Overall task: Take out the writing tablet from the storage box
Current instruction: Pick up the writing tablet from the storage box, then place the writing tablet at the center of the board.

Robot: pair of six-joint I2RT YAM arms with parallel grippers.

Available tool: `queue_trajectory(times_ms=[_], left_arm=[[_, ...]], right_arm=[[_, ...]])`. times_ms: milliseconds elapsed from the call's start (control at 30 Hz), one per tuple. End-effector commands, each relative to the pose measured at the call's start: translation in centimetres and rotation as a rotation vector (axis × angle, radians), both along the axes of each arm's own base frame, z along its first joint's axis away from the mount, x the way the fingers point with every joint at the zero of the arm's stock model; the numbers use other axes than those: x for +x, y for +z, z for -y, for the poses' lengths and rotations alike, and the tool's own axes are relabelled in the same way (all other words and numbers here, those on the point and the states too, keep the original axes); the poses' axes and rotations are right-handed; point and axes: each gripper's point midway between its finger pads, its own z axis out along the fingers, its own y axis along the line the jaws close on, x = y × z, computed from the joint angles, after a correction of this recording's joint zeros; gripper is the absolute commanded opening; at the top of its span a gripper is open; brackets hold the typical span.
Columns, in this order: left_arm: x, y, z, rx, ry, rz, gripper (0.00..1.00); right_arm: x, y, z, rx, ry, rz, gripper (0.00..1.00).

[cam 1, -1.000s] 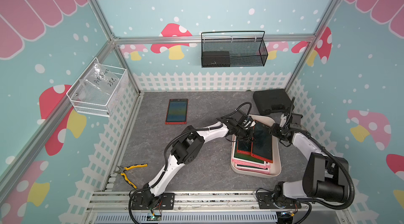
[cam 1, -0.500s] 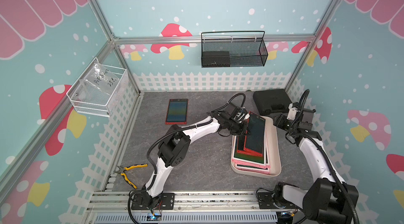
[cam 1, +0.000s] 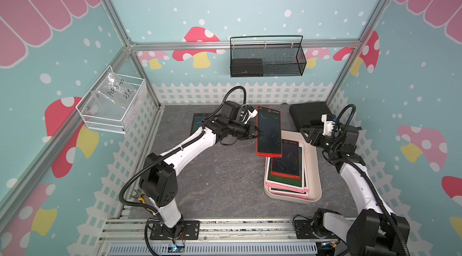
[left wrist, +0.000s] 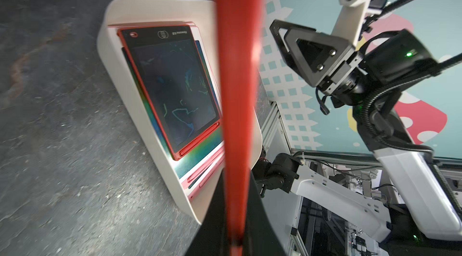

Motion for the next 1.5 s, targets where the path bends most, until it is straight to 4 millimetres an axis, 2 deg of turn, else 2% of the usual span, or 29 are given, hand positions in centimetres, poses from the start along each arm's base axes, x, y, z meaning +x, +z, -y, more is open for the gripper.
queue_trajectory(times_ms=[0, 133, 200, 300, 433, 567, 800, 967, 1033, 1200, 1467], left_arm=[[0.1, -0.1, -2.0, -0.04, 0.022, -0.013, 0.0], [-0.3, -0.4, -3.4, -0.039, 0.053, -0.017, 0.0], [-0.4, -0.5, -4.0, -0.035, 0.07, -0.018, 0.0], [-0.2, -0.8, -5.5, -0.04, 0.113, -0.025, 0.0], [0.3, -0.8, -7.9, -0.049, 0.166, -0.029, 0.0], [0.7, 0.0, -9.5, -0.079, 0.2, -0.021, 0.0], [0.3, -0.1, -8.8, -0.127, 0.15, -0.053, 0.0], [0.5, -0.4, -8.9, -0.13, 0.144, -0.06, 0.0], [0.4, -0.5, -8.7, -0.138, 0.133, -0.068, 0.0], [1.0, -1.5, -8.6, -0.152, 0.118, -0.098, 0.0], [2.3, -2.2, -8.1, -0.231, 0.091, -0.117, 0.03]], right_arm=[[-1.1, 1.0, -3.8, 0.079, 0.173, 0.061, 0.55], [-2.8, 0.8, -8.4, 0.143, 0.362, 0.082, 0.55], [-2.7, -0.7, -10.9, 0.092, 0.408, 0.03, 0.56], [-2.5, -2.1, -12.9, 0.096, 0.458, -0.01, 0.57], [-2.3, -2.7, -13.2, 0.096, 0.462, -0.007, 0.62], [-3.0, -2.6, -14.9, 0.125, 0.572, 0.0, 0.66], [-3.2, -3.2, -17.6, 0.183, 0.682, 0.013, 0.66], [-2.7, -3.6, -18.2, 0.201, 0.706, 0.005, 0.65], [-3.1, -3.4, -18.7, 0.22, 0.744, 0.011, 0.65], [-4.0, -2.9, -19.2, 0.269, 0.797, 0.035, 0.6], [-4.1, -3.5, -19.7, 0.284, 0.825, 0.014, 0.46]])
